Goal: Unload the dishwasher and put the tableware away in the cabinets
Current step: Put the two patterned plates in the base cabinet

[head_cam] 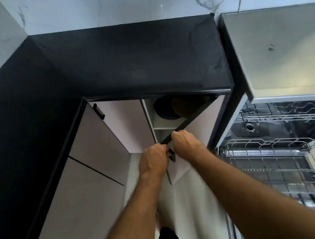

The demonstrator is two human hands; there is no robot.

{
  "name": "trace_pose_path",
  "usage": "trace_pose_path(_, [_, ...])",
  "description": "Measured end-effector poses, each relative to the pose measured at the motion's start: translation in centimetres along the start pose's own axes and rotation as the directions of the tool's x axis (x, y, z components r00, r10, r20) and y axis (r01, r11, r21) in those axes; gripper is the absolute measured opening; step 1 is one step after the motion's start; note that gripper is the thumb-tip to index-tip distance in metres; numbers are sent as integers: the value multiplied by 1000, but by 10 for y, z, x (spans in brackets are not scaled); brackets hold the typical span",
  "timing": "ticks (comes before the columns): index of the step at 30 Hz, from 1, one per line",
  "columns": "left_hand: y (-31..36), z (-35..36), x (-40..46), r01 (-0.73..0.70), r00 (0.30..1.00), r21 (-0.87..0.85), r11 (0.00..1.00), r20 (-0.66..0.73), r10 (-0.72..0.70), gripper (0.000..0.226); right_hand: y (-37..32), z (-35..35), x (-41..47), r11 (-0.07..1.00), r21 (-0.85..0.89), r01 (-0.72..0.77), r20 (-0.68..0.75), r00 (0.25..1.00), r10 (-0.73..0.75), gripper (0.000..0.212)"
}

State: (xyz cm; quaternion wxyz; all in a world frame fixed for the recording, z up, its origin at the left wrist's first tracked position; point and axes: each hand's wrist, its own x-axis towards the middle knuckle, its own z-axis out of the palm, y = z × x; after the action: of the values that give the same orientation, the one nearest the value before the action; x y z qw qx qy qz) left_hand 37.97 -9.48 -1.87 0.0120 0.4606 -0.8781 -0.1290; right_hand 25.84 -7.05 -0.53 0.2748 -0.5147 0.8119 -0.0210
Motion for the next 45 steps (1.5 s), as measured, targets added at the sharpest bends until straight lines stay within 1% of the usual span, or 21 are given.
trace_pose_path(2, [-14,-2,19,26,1000,12,1000,0,-26,30,-14,-9,21,1000,2,-11,12,1000,11,33])
trace_pose_path(5, [-29,-1,43,92,996,-55,994,-5,-93,29,-29,-19,46,1000,6,-21,10,1000,21,33])
trace_pose_path(7, [-36,1,59,156,987,-170,973,-3,-159,29,-39,-21,62,1000,23,-21,2,1000,21,36])
trace_pose_path(9, [-41,7,75,222,973,-318,922,10,-230,27,-49,-20,77,995,84,-48,9,999,47,41])
trace_pose_path(12, [-48,19,98,261,963,-475,841,64,-262,25,-57,-18,97,980,183,-84,-1,996,85,56])
trace_pose_path(14, [-53,23,113,273,961,-543,794,120,-248,36,-55,-15,104,976,209,-62,-31,997,70,63])
trace_pose_path(16, [-56,23,125,305,952,-603,737,197,-233,52,-49,-9,107,961,276,-35,-101,993,65,65])
trace_pose_path(19, [-58,23,139,334,939,-620,710,286,-192,67,-41,2,109,908,416,-55,-229,960,164,68])
trace_pose_path(20, [-59,23,143,331,938,-615,716,296,-179,70,-40,4,112,887,457,-63,-245,950,194,68])
trace_pose_path(22, [-62,22,152,319,939,-592,740,306,-159,73,-42,4,120,839,537,-82,-229,944,238,69])
trace_pose_path(24, [-67,23,162,294,942,-567,770,309,-132,75,-48,-1,128,795,599,-95,-180,952,249,71])
trace_pose_path(27, [-74,18,177,249,943,-532,809,325,-76,76,-56,-6,136,779,619,-103,-140,961,238,74])
trace_pose_path(30, [-77,14,190,236,936,-553,799,352,-33,80,-58,-7,144,762,638,-111,-133,959,251,74])
trace_pose_path(35, [-78,17,212,240,932,-569,786,362,-22,77,-56,-15,156,770,630,-103,-146,958,247,69])
trace_pose_path(37, [-79,18,218,240,931,-566,789,365,-21,74,-55,-17,159,776,622,-107,-134,961,241,70])
trace_pose_path(40, [-84,22,221,238,929,-533,812,369,-30,76,-55,-15,162,778,615,-123,-114,963,243,72])
trace_pose_path(45, [-85,18,223,232,917,-543,807,398,5,74,-53,-18,160,795,592,-135,-99,966,237,72])
